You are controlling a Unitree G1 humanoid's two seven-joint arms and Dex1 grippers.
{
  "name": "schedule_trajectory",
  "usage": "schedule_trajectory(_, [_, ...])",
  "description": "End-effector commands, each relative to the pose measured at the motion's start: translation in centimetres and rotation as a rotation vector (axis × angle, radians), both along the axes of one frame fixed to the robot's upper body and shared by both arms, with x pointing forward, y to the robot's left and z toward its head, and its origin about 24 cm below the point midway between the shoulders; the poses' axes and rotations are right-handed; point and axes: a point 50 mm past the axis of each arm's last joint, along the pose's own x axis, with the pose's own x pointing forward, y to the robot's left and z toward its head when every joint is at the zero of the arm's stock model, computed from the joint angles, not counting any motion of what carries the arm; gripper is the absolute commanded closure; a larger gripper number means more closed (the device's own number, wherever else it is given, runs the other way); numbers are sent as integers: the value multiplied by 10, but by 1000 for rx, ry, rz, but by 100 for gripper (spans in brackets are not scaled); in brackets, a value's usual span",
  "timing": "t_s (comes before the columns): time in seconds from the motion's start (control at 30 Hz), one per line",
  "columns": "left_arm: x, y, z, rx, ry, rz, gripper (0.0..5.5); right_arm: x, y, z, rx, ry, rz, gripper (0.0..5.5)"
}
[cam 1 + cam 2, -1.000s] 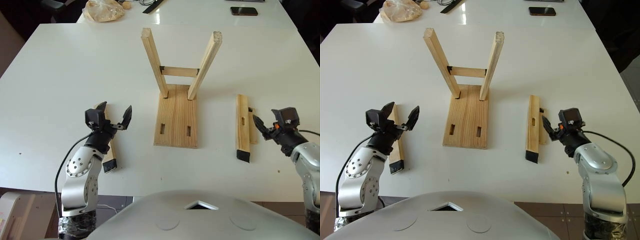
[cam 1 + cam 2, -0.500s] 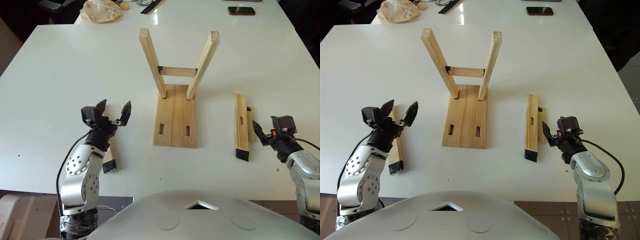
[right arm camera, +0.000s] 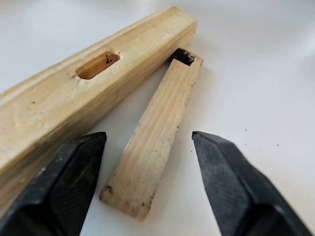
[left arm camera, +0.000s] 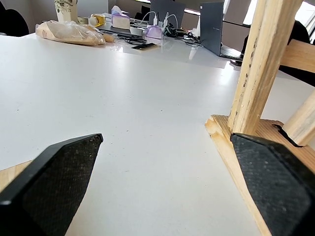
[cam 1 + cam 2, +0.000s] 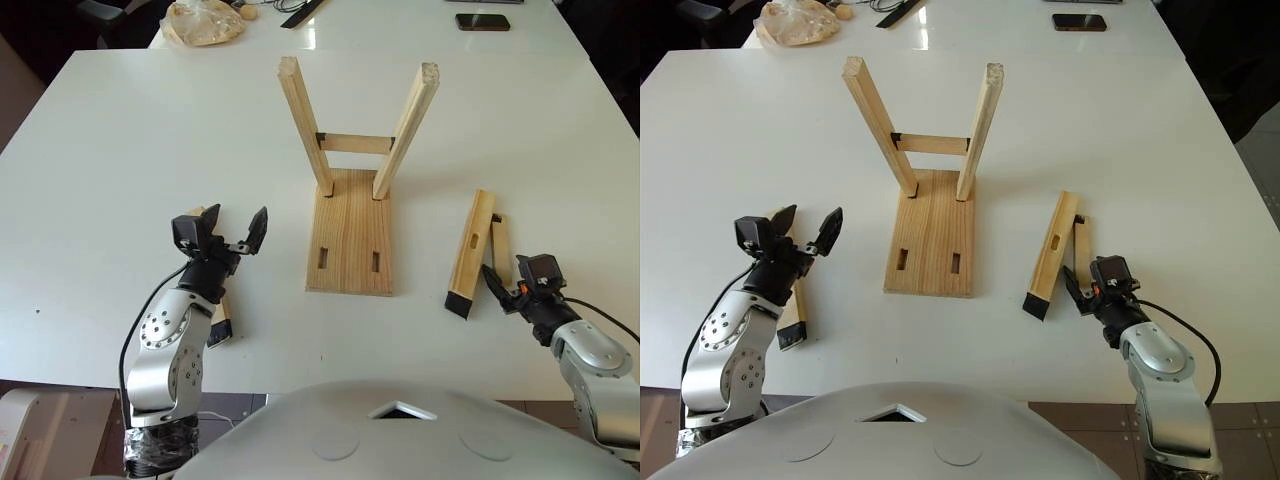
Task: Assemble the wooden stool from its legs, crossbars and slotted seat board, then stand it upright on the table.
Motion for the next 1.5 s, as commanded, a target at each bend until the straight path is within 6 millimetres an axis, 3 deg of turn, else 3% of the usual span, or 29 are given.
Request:
schedule_trajectory(0.03, [3, -1, -3, 32, 20, 9, 68, -14, -4, -25, 150, 203, -169, 245])
schedule_trajectory(0.27, [1, -4, -5, 44, 32, 11, 68, -33, -14, -38, 181, 335, -274, 334])
schedule_trajectory(0.47, [4, 1, -1, 58, 22, 44, 68, -32, -16, -37, 124, 332, -231, 417])
schedule_trajectory(0.7, [22, 12, 33, 98, -68, 87, 68, 23, -23, -1, 160, 56, -212, 419])
schedule_trajectory(0.83, [35, 2, 83, 72, -196, -74, 68, 75, -47, 53, 196, -278, -231, 419])
schedule_trajectory(0.9, [32, -15, 115, -28, -287, -296, 68, 98, -42, 91, 280, -463, -126, 419])
schedule_trajectory(0.97, [30, -25, 136, -81, -322, -471, 88, 110, -24, 128, 425, -589, 49, 419])
schedule_trajectory(1.07, [35, -42, 161, -195, -338, -710, 136, 109, 11, 162, 759, -587, 416, 419])
schedule_trajectory(1.23, [44, -76, 173, -360, -266, -1011, 157, 102, 56, 182, 970, -411, 911, 419])
schedule_trajectory(1.37, [44, -87, 175, -416, -223, -1190, 157, 100, 71, 196, 1057, -327, 1107, 419])
schedule_trajectory(1.5, [45, -89, 179, -460, -218, -1278, 157, 95, 80, 196, 1075, -234, 1218, 419])
